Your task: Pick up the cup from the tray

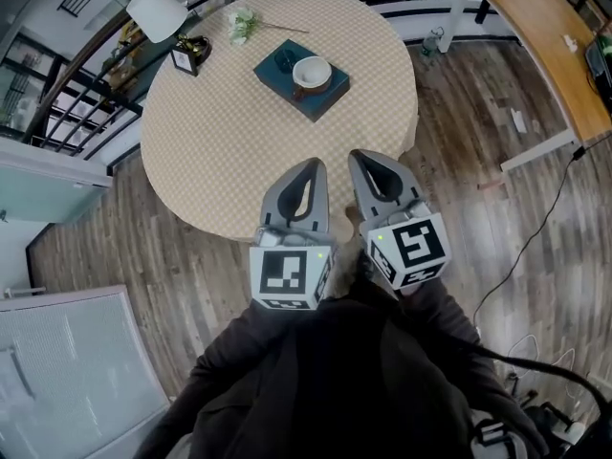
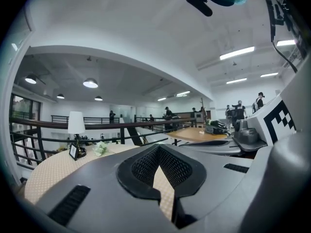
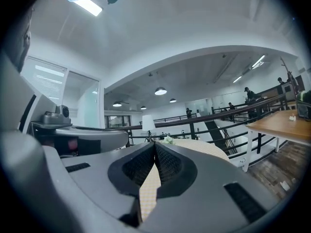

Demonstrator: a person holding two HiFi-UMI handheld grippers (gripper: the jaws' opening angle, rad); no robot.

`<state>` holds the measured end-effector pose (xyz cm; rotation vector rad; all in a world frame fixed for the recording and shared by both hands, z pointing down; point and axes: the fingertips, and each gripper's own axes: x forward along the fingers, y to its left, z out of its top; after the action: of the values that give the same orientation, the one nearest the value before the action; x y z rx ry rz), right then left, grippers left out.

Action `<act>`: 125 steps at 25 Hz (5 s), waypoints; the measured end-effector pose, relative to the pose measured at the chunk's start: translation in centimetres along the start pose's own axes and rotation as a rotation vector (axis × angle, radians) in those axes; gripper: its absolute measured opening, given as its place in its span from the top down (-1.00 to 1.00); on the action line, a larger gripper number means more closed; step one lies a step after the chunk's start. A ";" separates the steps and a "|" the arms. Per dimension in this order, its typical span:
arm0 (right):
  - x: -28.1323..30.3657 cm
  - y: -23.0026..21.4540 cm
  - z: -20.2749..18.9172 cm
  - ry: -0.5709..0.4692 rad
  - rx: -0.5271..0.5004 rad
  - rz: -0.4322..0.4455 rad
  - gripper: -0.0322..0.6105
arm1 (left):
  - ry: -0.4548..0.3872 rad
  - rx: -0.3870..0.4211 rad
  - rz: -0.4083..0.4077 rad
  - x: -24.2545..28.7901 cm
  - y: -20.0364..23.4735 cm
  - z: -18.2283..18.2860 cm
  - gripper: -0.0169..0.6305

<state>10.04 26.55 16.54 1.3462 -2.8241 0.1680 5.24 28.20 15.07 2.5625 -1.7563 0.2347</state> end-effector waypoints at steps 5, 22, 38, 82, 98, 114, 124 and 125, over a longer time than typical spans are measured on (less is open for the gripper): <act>1.5 -1.6 0.9 -0.017 -0.016 0.034 0.89 | -0.022 0.024 0.026 1.8 0.2 1.1 0.93; 11.6 -2.8 0.3 0.039 -0.054 0.067 0.89 | -0.017 -0.068 0.116 6.7 9.7 -0.5 0.93; 22.8 -6.8 -0.7 0.126 -0.079 -0.066 0.89 | -0.092 -0.148 -0.029 15.8 17.4 -1.9 0.93; 21.0 -15.8 -11.6 0.261 0.047 -0.154 0.89 | 0.090 -0.081 -0.105 23.7 16.6 -17.3 0.57; 22.6 -15.8 -13.1 0.292 0.059 -0.132 0.89 | 0.126 -0.002 -0.188 23.4 16.3 -18.4 0.76; 22.7 -15.5 -11.9 0.283 0.043 -0.109 0.89 | 0.033 -0.055 -0.189 23.4 16.1 -14.5 0.77; 23.9 -13.7 -9.4 0.251 0.012 -0.063 0.89 | 0.012 -0.050 -0.150 21.6 17.8 -12.7 0.77; 24.0 -13.4 -9.3 0.247 0.008 -0.055 0.89 | 0.010 -0.049 -0.140 21.2 18.0 -12.7 0.77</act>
<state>4.92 0.56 28.30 1.3014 -2.5836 0.3216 -5.35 3.43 29.37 2.6295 -1.5506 0.1969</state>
